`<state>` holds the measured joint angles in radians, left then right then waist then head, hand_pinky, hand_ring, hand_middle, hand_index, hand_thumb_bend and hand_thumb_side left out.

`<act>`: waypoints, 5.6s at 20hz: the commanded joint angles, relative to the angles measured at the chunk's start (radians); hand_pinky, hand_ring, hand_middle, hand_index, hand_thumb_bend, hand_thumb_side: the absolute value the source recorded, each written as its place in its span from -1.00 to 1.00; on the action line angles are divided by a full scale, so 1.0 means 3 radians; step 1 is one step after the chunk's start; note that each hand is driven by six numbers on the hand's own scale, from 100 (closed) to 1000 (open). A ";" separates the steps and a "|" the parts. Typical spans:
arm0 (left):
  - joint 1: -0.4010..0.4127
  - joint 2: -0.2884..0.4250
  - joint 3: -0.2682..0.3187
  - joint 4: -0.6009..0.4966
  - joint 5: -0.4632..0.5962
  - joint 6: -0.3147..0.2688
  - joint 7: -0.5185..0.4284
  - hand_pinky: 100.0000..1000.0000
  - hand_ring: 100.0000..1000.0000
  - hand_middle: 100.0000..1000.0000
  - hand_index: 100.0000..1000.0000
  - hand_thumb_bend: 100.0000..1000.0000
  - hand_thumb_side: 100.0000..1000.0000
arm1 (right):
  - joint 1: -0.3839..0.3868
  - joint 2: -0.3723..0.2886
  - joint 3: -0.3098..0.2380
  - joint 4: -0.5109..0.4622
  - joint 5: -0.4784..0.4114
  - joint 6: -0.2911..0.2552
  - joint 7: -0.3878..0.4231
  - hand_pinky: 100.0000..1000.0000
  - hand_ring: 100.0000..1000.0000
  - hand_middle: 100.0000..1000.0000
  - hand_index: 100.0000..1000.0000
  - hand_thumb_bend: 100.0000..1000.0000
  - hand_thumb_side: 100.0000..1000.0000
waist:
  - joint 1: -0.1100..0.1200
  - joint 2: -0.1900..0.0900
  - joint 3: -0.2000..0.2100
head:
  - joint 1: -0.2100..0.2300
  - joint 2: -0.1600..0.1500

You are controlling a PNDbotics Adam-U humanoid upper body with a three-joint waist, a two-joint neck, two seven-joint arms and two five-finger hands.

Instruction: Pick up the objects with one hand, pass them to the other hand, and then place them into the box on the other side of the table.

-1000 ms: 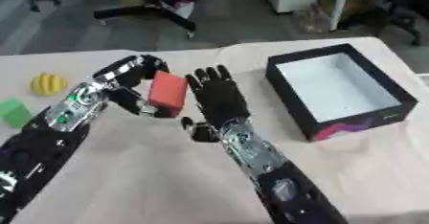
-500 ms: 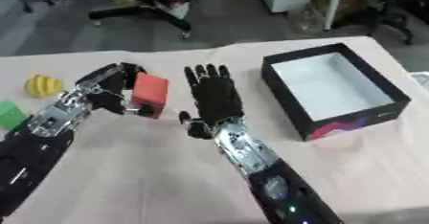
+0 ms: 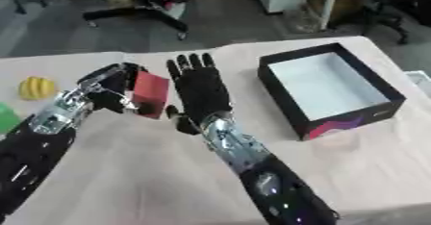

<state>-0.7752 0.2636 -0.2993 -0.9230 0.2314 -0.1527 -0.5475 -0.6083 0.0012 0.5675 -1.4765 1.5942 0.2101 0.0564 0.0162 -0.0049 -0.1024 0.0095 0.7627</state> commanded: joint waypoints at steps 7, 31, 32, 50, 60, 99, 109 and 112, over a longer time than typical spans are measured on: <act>-0.0105 -0.0074 0.0035 -0.0250 0.0154 0.0057 -0.0089 0.28 -0.13 -0.16 -0.04 0.46 -1.00 | -0.0100 0.0044 0.0054 -0.0061 -0.0343 -0.0387 0.0112 0.73 0.65 0.60 0.81 -0.36 -0.30 | -0.0019 -0.0016 0.0000 | -0.0047 -0.0057; -0.0194 -0.0222 -0.0093 -0.0370 0.0021 0.0138 -0.0971 0.28 -0.14 -0.17 -0.04 0.30 -1.00 | -0.0114 0.0062 0.0040 -0.0022 -0.0404 -0.0620 0.0501 0.89 0.71 0.72 0.78 -1.00 -1.00 | -0.0022 -0.0028 -0.0001 | -0.0023 -0.0033; -0.0194 -0.0222 -0.0092 -0.0371 0.0021 0.0139 -0.0972 0.28 -0.14 -0.17 -0.04 0.30 -1.00 | -0.0114 0.0062 0.0040 -0.0024 -0.0404 -0.0620 0.0504 0.89 0.71 0.72 0.78 -1.00 -1.00 | -0.0022 -0.0028 -0.0001 | -0.0023 -0.0032; -0.0187 -0.0139 0.0102 -0.0383 -0.0059 0.0060 -0.0779 0.28 -0.16 -0.18 -0.05 0.26 -1.00 | -0.0128 0.0043 0.0029 -0.0075 -0.0389 -0.0621 0.0339 0.82 0.72 0.78 0.97 0.07 -0.51 | -0.0035 -0.0023 0.0011 | -0.0120 -0.0063; -0.0190 -0.0169 0.0109 -0.0242 -0.0222 0.0023 -0.0899 0.28 -0.16 -0.18 -0.05 0.24 -1.00 | -0.0134 0.0042 0.0044 -0.0155 -0.0346 -0.0615 0.0009 0.65 0.74 0.85 1.00 0.10 -0.56 | -0.0036 -0.0027 0.0000 | -0.0141 -0.0055; -0.0396 -0.0204 -0.0198 -0.0066 -0.0815 -0.0534 -0.1198 0.56 0.42 0.51 0.68 1.00 -0.65 | -0.0189 -0.0022 0.0012 -0.0158 -0.0677 -0.0644 -0.0335 0.24 0.52 0.03 -0.40 -0.97 -0.98 | -0.0028 -0.0043 -0.0046 | -0.0157 -0.0025; -0.0517 0.0044 -0.0191 -0.0030 -0.1324 -0.1051 -0.1198 0.74 0.69 0.75 0.89 1.00 -0.58 | -0.0276 -0.0126 -0.0039 -0.0167 -0.0599 -0.0654 -0.0304 0.40 0.52 0.11 -0.40 -0.92 -0.98 | -0.0031 -0.0070 -0.0070 | -0.0169 -0.0011; -0.0527 0.0081 -0.0067 0.0066 -0.1478 -0.1149 -0.1198 0.73 0.68 0.76 0.89 1.00 -0.56 | -0.0305 -0.0181 -0.0073 -0.0191 -0.0584 -0.0647 -0.0274 0.43 0.52 0.12 -0.41 -0.91 -0.99 | -0.0037 -0.0081 -0.0073 | -0.0176 -0.0006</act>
<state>-0.9176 0.2639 -0.3321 -0.9123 -0.1855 -0.3451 -0.7699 -0.6650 -0.0455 0.5693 -1.4925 1.4135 0.0124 -0.0234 0.0049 -0.0135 -0.1232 -0.0396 0.7557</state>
